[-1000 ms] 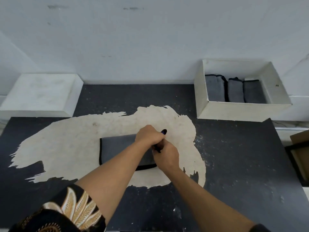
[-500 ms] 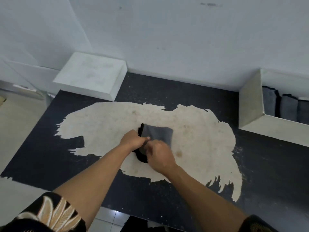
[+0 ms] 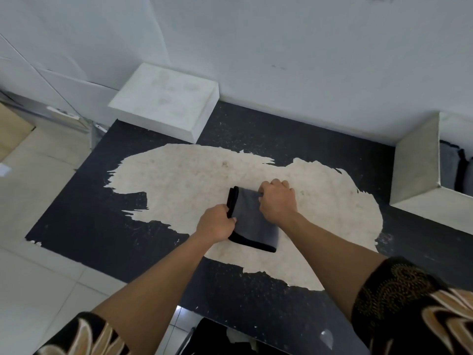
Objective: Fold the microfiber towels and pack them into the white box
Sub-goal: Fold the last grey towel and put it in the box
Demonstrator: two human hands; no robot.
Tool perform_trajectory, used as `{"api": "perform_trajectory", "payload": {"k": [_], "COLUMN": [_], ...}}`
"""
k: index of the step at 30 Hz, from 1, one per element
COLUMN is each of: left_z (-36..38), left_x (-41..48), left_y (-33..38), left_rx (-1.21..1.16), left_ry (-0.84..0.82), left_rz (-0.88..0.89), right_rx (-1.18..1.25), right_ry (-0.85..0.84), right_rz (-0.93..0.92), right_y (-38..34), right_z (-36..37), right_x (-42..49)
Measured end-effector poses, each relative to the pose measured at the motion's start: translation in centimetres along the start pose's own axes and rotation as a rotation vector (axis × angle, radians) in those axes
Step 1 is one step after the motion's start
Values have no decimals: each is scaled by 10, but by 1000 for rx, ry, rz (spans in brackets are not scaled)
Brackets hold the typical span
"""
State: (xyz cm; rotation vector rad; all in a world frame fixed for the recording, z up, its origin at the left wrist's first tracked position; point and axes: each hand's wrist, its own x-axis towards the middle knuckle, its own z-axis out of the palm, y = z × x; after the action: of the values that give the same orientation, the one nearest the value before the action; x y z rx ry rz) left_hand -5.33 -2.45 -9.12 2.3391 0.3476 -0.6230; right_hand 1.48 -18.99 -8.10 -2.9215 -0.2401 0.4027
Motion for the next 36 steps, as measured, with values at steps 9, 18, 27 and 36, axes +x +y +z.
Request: {"api": "perform_trajectory", "payload": {"k": [9, 18, 27, 36], "left_z": [-1, 38, 31, 17], "left_x": [-16, -2, -1, 4], "left_y": [10, 11, -11, 21], "left_rx": [457, 793, 794, 768], "left_ry": [234, 90, 187, 283], "left_rz": [-130, 482, 363, 489], "right_rx": [135, 3, -67, 149], "right_ry": [271, -30, -13, 131], "right_rz": [20, -37, -41, 271], "right_y": [-7, 11, 17, 7], "right_z": [9, 71, 57, 41], "right_x": [-23, -81, -77, -88]}}
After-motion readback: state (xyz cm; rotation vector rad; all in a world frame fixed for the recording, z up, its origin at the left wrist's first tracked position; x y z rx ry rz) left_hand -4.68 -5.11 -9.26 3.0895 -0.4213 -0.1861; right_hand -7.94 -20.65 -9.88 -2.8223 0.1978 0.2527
